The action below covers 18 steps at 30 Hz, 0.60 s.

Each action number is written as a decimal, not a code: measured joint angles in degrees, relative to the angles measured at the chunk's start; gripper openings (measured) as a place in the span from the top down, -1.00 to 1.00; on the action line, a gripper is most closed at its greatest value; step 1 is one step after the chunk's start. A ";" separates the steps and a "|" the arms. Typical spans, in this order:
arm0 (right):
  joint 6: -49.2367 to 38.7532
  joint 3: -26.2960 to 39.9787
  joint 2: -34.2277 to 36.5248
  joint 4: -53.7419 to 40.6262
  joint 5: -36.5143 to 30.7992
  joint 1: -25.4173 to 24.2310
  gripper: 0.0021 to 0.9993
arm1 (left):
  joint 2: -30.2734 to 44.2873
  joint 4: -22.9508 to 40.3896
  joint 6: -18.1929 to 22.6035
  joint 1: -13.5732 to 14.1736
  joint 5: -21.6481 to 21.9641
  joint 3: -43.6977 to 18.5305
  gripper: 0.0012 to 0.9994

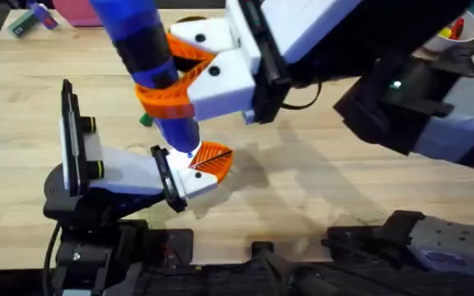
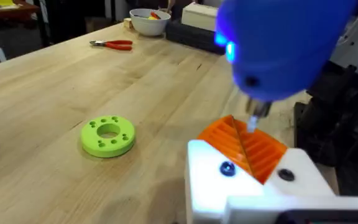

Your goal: Pick up the gripper from the table and insert it into the empty holder that is missing its gripper. Then pick up a screw, insert it into the mounting hole, and use the screwdriver to tighten it. Finally, clean up the table by picking up the vegetable and placing it into the bucket.

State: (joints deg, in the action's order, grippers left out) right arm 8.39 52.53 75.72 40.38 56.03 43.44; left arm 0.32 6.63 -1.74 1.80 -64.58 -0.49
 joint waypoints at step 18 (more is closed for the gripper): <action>-2.23 0.00 4.73 3.30 1.38 0.15 0.95 | 0.00 0.00 0.00 0.00 0.00 0.00 0.99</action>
State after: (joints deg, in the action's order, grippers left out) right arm 6.15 52.53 80.44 43.68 57.41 43.59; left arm 0.32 6.63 -1.74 1.80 -64.58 -0.49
